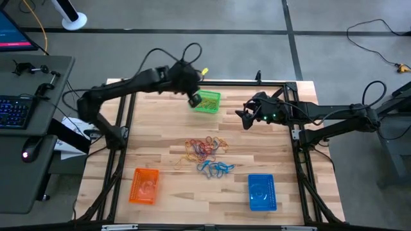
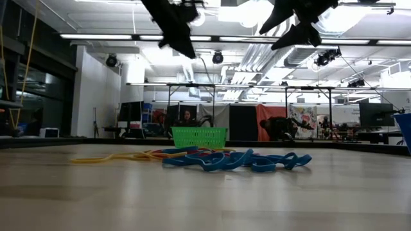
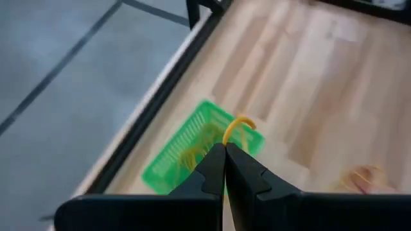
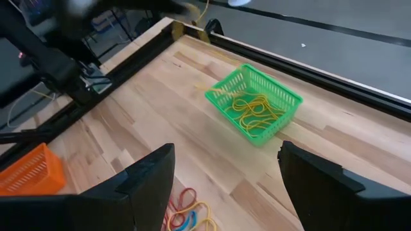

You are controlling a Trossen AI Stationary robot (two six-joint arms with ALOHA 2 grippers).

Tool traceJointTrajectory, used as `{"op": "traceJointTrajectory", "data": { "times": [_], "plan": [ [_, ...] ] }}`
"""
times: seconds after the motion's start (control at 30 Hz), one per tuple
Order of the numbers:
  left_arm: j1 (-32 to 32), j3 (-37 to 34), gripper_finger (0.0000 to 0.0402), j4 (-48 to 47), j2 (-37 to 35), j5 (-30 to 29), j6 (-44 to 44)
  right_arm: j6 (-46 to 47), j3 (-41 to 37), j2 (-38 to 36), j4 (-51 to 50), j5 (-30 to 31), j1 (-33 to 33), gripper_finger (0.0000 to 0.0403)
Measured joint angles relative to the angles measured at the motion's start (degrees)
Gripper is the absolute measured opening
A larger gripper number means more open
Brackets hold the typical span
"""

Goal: Sort rubber bands into baskets
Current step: Put the yellow rubber band into the green bin

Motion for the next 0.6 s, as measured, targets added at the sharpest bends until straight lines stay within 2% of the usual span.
{"op": "traceJointTrajectory", "data": {
  "times": [0.23, 0.33, 0.6],
  "plan": [
    [2.31, -0.02, 0.0000, 5.09, 9.54, -0.09, 2.05, 0.02, 0.00, 0.00, 0.77, -0.03, 0.00, 0.0265],
    [2.37, -0.03, 0.0001, 5.20, 12.52, -3.00, 3.01, 0.02, 0.01, 0.00, 0.72, -0.24, 0.00, 0.0265],
    [2.15, -0.07, 0.0006, 5.04, 14.51, -4.91, 4.97, 0.04, 0.02, 0.00, 0.64, -0.28, 0.04, 0.0265]
  ]
}}
